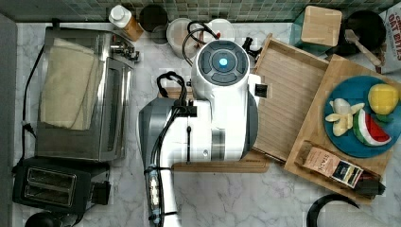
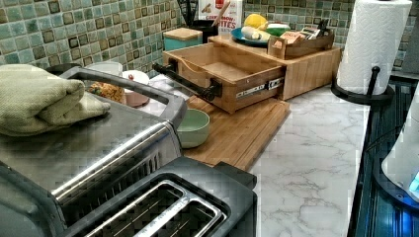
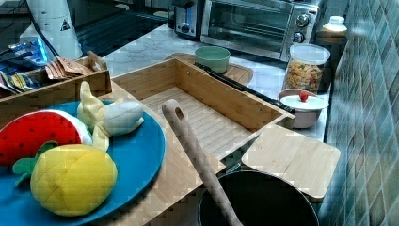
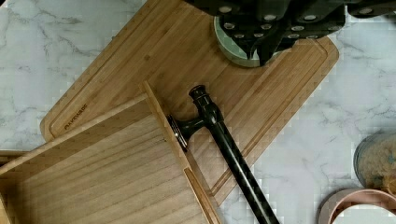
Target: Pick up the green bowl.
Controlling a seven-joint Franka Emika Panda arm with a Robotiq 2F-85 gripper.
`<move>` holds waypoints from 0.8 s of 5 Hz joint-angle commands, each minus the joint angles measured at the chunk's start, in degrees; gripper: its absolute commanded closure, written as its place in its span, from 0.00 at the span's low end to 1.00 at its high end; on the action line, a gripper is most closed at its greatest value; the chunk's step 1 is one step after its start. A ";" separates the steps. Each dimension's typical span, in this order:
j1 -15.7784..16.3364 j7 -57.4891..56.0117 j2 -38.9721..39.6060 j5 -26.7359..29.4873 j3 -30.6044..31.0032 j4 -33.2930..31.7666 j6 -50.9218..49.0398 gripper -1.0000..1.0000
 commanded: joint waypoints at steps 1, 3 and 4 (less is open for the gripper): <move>-0.01 0.23 0.00 0.31 0.01 -0.01 0.00 1.00; 0.89 4.39 -2.27 2.49 0.80 -6.05 4.86 1.00; 2.30 8.53 -3.93 3.01 1.93 -9.27 7.25 1.00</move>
